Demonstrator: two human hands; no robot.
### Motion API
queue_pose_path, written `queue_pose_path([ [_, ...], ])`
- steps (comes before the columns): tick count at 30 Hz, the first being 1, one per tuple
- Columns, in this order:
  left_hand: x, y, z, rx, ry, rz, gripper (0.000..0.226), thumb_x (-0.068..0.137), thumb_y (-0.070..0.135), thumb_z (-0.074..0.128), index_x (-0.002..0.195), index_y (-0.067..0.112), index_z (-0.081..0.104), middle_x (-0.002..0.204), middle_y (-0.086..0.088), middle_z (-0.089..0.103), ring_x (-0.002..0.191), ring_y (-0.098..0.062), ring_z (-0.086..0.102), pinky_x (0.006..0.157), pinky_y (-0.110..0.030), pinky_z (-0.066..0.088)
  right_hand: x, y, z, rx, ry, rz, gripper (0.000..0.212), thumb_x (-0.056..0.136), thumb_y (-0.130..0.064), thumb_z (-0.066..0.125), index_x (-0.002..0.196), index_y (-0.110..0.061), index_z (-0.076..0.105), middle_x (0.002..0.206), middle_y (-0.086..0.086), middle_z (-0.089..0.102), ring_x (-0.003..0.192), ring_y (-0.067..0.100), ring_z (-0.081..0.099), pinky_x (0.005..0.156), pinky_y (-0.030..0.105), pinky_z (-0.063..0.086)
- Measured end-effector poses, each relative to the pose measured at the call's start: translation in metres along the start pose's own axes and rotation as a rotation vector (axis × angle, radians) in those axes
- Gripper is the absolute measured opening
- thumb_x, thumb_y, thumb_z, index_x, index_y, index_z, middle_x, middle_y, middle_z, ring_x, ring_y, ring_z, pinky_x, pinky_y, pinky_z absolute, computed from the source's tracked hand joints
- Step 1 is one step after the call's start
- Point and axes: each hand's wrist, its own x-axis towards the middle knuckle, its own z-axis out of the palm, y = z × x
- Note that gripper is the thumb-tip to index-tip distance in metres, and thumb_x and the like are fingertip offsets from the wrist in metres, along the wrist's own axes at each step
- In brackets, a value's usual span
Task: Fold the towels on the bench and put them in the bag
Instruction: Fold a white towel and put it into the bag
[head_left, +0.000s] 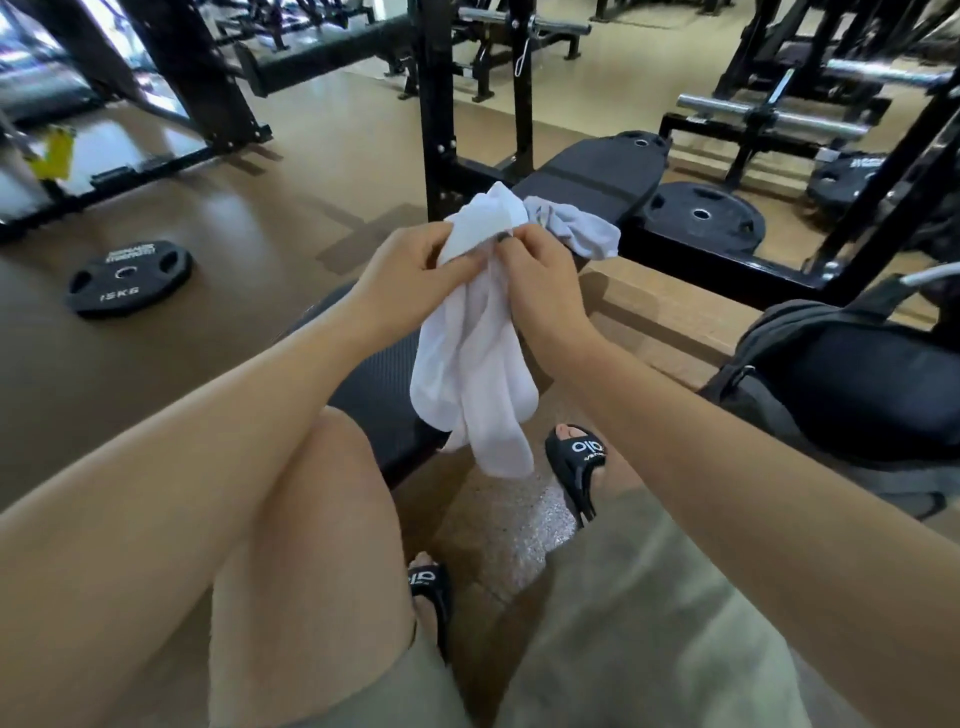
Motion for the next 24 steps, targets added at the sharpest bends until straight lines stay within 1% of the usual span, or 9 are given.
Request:
queue_pose_path([
  [2, -0.003, -0.016, -0.005, 0.007, 0.024, -0.036, 0.029, 0.098, 0.021, 0.060, 0.073, 0.010, 0.049, 0.066, 0.005, 0.044, 0.060, -0.005, 0.038, 0.058, -0.023, 0.032, 0.006, 0.013, -0.003, -0.017, 0.030, 0.045, 0.025, 0.094, -0.023, 0.047, 0.091, 0.001, 0.054, 0.082, 0.003, 0.052, 0.076, 0.015, 0.047, 0.070, 0.035, 0.040],
  [5, -0.010, -0.045, -0.017, 0.082, 0.142, -0.094, 0.028, 0.096, 0.018, 0.058, 0.075, 0.015, 0.039, 0.067, 0.007, 0.039, 0.058, -0.005, 0.031, 0.053, -0.018, 0.030, 0.012, 0.030, -0.003, -0.113, 0.040, 0.021, 0.018, 0.097, -0.018, 0.046, 0.083, -0.009, 0.051, 0.075, -0.005, 0.046, 0.069, 0.008, 0.039, 0.063, 0.024, 0.034],
  [9, -0.021, -0.081, -0.029, 0.091, 0.261, -0.190, 0.016, 0.098, 0.015, 0.050, 0.086, 0.009, 0.040, 0.072, 0.007, 0.037, 0.059, -0.005, 0.029, 0.053, -0.016, 0.031, 0.010, 0.038, 0.018, -0.294, -0.104, -0.123, 0.018, 0.100, -0.015, 0.048, 0.083, -0.013, 0.050, 0.073, -0.006, 0.046, 0.058, 0.000, 0.037, 0.053, 0.014, 0.033],
  [13, -0.010, -0.090, -0.041, 0.071, 0.370, -0.230, 0.016, 0.099, 0.016, 0.047, 0.085, 0.012, 0.039, 0.075, 0.007, 0.038, 0.060, -0.004, 0.031, 0.055, -0.015, 0.032, 0.006, 0.041, 0.040, -0.483, -0.309, -0.308, 0.020, 0.091, -0.027, 0.065, 0.093, -0.014, 0.050, 0.082, -0.003, 0.056, 0.068, 0.004, 0.050, 0.060, 0.019, 0.043],
  [15, -0.008, -0.097, -0.045, 0.065, 0.384, -0.255, 0.018, 0.100, 0.017, 0.045, 0.085, 0.012, 0.039, 0.075, 0.005, 0.038, 0.061, -0.006, 0.030, 0.054, -0.014, 0.032, 0.012, 0.055, 0.043, -0.649, -0.317, -0.417, 0.017, 0.086, -0.017, 0.063, 0.097, -0.013, 0.050, 0.090, 0.001, 0.057, 0.078, 0.015, 0.053, 0.071, 0.035, 0.049],
  [16, -0.009, -0.102, -0.048, 0.071, 0.392, -0.265, 0.018, 0.101, 0.018, 0.045, 0.085, 0.011, 0.040, 0.076, 0.004, 0.038, 0.062, -0.006, 0.030, 0.054, -0.014, 0.032, 0.017, 0.064, 0.041, -0.677, -0.314, -0.426, 0.016, 0.083, -0.012, 0.060, 0.097, -0.014, 0.051, 0.092, 0.001, 0.057, 0.080, 0.017, 0.052, 0.071, 0.039, 0.048],
  [19, -0.013, -0.115, -0.057, 0.139, 0.429, -0.301, 0.021, 0.100, 0.020, 0.045, 0.083, 0.009, 0.041, 0.073, 0.004, 0.040, 0.061, -0.007, 0.032, 0.053, -0.014, 0.032, 0.025, 0.083, 0.029, -0.590, -0.292, -0.284, 0.017, 0.081, -0.006, 0.055, 0.093, -0.019, 0.055, 0.088, -0.003, 0.057, 0.077, 0.007, 0.051, 0.065, 0.026, 0.040],
  [22, -0.017, -0.127, -0.068, 0.270, 0.426, -0.382, 0.024, 0.099, 0.022, 0.043, 0.079, 0.011, 0.040, 0.070, 0.001, 0.041, 0.062, -0.013, 0.035, 0.054, -0.025, 0.029, 0.035, 0.083, 0.027, -0.556, -0.247, -0.275, 0.014, 0.083, -0.006, 0.056, 0.090, -0.018, 0.059, 0.083, -0.004, 0.057, 0.072, 0.004, 0.049, 0.060, 0.014, 0.036],
  [24, -0.020, -0.134, -0.072, 0.324, 0.426, -0.392, 0.025, 0.096, 0.019, 0.043, 0.073, 0.011, 0.037, 0.070, 0.001, 0.040, 0.063, -0.013, 0.034, 0.056, -0.029, 0.028, 0.044, 0.082, 0.031, -0.638, -0.235, -0.326, 0.010, 0.086, -0.011, 0.057, 0.093, -0.017, 0.060, 0.088, -0.002, 0.058, 0.078, 0.009, 0.051, 0.066, 0.019, 0.040],
])
